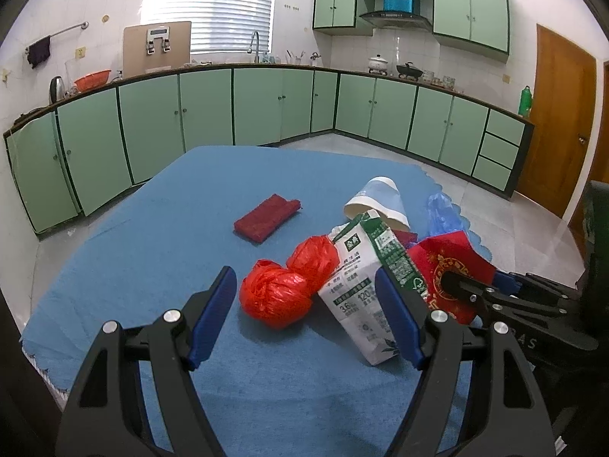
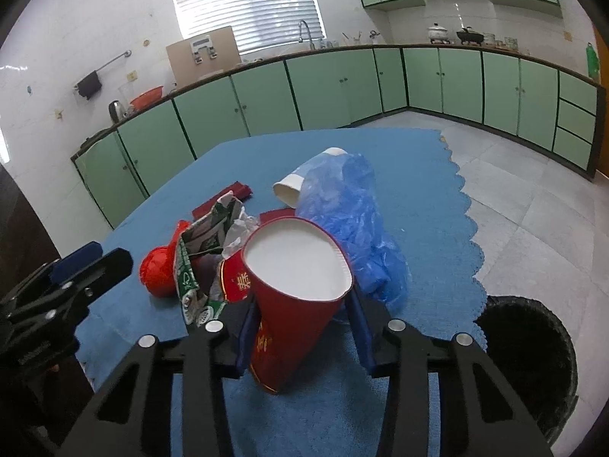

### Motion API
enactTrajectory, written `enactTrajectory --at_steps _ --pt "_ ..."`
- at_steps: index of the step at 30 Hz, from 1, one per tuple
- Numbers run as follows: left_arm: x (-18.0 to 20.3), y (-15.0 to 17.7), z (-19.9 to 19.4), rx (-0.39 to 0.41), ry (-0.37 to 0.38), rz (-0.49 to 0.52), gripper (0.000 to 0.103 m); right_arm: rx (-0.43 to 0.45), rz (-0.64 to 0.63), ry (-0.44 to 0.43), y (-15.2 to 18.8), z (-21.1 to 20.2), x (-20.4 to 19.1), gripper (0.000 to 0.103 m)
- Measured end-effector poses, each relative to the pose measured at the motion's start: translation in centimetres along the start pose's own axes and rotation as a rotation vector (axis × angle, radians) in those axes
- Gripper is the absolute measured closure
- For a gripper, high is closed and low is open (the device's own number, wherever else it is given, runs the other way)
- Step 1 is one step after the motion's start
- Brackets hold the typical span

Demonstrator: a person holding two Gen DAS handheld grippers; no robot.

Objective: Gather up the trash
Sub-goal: 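Grasp the white milk carton with the left gripper while the right gripper holds the red cup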

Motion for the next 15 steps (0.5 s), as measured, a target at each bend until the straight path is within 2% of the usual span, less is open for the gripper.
enactTrajectory --at_steps 7,15 --pt "1.4 -0.2 0.1 -0.004 0.032 0.003 0.030 0.038 -0.035 0.020 -0.7 -2.0 0.0 0.063" --pt "4.0 0.2 1.6 -0.034 0.074 0.019 0.030 0.043 -0.003 0.037 -0.6 -3.7 1.9 0.063"
Point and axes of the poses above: each gripper's, at about its wrist camera, not at the fingertips, and z roughly the way its jaws point, x to its right, y to its underside, the point moved 9 cm from there along z, roughly the way its jaws point, and after that the axes turned 1 degree about -y, right-handed, at the moved point
